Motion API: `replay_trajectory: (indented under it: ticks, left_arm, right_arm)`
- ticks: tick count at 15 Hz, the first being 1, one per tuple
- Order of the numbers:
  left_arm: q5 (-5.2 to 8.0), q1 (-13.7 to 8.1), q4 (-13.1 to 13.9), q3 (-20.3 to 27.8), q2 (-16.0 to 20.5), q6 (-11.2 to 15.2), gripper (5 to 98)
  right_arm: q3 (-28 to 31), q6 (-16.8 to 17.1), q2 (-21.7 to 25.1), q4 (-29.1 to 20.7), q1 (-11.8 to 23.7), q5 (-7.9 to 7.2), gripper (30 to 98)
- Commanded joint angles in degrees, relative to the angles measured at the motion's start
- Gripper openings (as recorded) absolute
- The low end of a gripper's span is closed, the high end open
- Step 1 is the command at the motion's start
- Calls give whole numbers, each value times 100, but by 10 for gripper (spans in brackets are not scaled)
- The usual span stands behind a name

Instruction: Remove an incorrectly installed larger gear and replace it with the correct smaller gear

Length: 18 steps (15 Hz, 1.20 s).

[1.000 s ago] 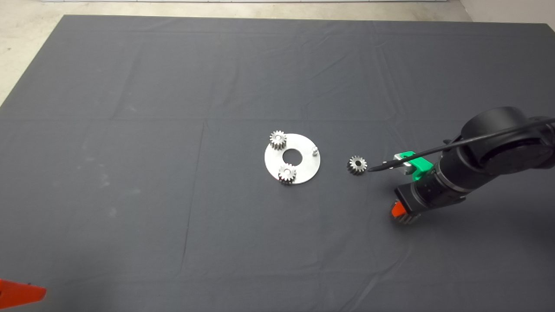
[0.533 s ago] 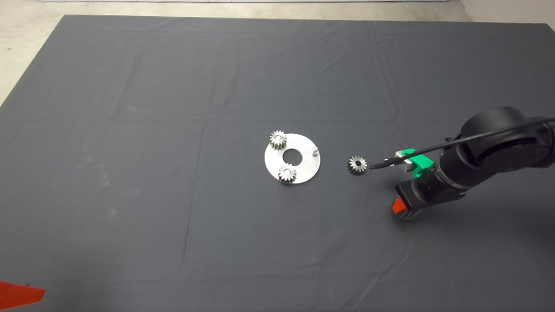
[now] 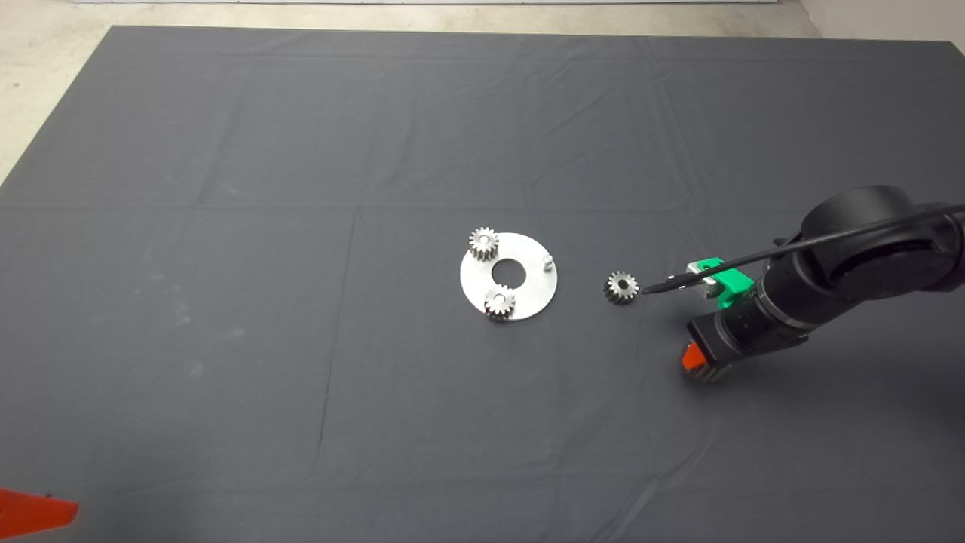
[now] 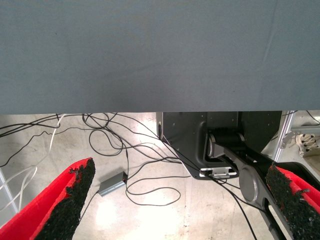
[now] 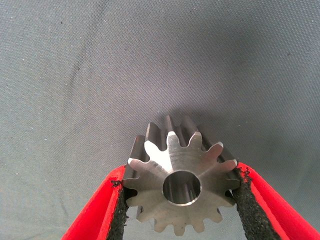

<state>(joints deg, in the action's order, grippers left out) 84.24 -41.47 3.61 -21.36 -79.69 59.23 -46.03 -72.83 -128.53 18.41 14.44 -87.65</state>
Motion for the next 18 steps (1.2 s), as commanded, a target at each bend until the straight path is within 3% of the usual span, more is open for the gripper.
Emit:
replay_trajectory:
  ticks: [1,9,18]
  left_arm:
    - [40,-10,35,54,9,-25,884]
    - [40,-10,35,54,10,-25,885]
    - [49,-10,43,54,27,-25,884]
  right_arm:
    - [26,32,33,146,156,-639,503]
    - [43,32,44,146,156,-639,574]
    - [-82,32,-153,138,358,-648,744]
